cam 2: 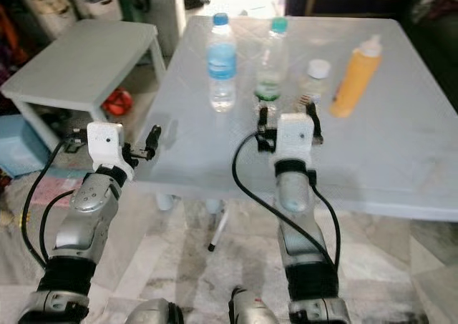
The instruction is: Restocking fridge
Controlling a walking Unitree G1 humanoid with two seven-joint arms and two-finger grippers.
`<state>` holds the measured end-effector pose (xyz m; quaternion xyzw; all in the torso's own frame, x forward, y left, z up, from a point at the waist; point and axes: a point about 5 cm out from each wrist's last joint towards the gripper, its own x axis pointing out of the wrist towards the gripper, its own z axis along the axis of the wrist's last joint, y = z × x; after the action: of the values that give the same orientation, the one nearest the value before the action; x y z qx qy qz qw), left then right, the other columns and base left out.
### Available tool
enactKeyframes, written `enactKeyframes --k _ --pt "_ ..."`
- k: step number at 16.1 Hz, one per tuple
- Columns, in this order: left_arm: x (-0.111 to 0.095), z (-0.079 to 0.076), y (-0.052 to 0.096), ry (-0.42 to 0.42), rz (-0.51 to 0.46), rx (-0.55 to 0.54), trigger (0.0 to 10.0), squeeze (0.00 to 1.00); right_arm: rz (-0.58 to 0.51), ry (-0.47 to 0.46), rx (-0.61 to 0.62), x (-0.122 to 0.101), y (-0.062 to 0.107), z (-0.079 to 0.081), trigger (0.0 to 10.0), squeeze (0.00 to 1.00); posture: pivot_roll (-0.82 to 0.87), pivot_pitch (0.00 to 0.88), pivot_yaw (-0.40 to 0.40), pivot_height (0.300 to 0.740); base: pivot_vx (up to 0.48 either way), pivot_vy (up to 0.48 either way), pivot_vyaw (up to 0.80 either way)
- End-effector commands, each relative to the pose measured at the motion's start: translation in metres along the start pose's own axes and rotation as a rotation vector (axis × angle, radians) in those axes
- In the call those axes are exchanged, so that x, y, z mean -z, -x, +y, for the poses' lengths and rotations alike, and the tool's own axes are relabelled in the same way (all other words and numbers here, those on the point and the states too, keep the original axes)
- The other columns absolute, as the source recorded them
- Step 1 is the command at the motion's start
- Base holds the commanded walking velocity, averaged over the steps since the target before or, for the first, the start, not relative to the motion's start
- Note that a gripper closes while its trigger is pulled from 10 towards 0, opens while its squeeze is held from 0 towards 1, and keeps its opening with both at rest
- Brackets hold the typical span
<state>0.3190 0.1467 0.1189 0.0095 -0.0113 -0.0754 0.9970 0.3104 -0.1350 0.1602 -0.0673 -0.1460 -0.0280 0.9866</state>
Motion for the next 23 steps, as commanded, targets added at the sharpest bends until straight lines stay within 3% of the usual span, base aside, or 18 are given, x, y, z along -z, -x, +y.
enactKeyframes --k 1,7,12,18,23 --pt "-0.001 0.005 -0.002 -0.013 -0.013 -0.031 10.0 0.00 -0.039 -0.007 -0.030 -0.010 -0.008 0.005 10.0 0.00 -0.10 0.074 0.063 0.740 0.000 0.000 0.00" --pt "-0.006 -0.003 -0.008 -0.045 -0.047 -0.002 10.0 0.00 -0.105 -0.033 -0.094 -0.038 -0.059 0.005 10.0 0.00 -0.07 0.092 0.067 0.740 0.000 0.000 0.00" --pt "-0.008 -0.003 -0.006 -0.059 -0.058 -0.012 10.0 0.00 -0.121 -0.052 -0.188 -0.051 -0.083 0.010 10.0 0.00 -0.05 0.111 0.069 0.740 0.000 0.000 0.00" --pt "-0.010 -0.004 -0.008 -0.063 -0.061 -0.011 10.0 0.00 -0.157 -0.050 -0.272 -0.065 -0.094 0.023 10.0 0.00 -0.06 0.123 0.070 0.740 0.000 0.000 0.00" --pt "-0.008 -0.006 -0.006 -0.063 -0.055 -0.006 10.0 0.00 -0.166 -0.026 -0.200 -0.072 -0.109 0.006 10.0 0.00 -0.04 0.136 0.068 0.740 0.000 0.000 0.00"
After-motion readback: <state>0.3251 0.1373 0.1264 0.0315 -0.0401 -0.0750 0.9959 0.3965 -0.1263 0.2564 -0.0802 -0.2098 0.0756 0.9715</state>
